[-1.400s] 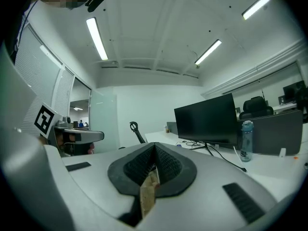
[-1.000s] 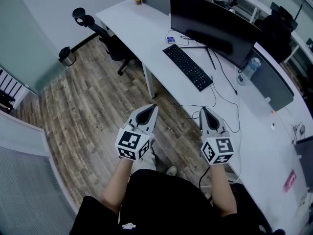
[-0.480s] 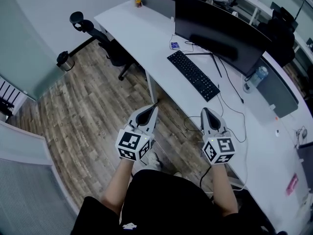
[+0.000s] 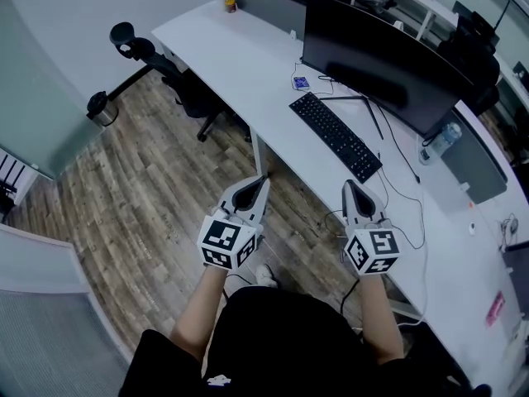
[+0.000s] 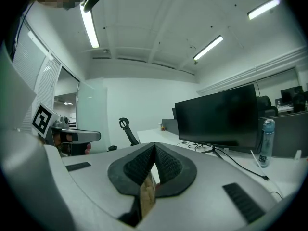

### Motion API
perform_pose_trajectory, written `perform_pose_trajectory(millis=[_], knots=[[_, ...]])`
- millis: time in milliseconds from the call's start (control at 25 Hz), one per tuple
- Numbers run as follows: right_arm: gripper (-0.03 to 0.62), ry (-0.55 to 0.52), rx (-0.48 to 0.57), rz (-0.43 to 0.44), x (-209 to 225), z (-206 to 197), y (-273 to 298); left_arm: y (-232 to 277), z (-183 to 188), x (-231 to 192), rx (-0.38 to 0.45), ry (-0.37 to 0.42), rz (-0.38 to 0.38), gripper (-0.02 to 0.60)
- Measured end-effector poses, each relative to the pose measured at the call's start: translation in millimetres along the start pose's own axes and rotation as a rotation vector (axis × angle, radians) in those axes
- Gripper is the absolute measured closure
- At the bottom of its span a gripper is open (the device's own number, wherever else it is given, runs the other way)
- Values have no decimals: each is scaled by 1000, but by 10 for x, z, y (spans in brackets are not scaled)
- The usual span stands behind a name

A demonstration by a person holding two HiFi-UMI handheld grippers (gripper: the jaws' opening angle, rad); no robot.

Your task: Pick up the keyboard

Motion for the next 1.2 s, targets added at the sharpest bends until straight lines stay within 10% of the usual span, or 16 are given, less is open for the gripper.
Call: perform_pose_trajectory(millis=[1200], knots=[[589, 5, -32, -58, 75, -10, 912, 571, -111, -855, -50, -50, -48, 581]])
Point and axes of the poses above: the fingertips, and each gripper's own axes: y forward along the fingers, x to its right, z out of its top, the point moved 3 cm from there along -y, backward along the fingers, and after that the axes turned 4 degrees about -y, right-handed, at the moved point
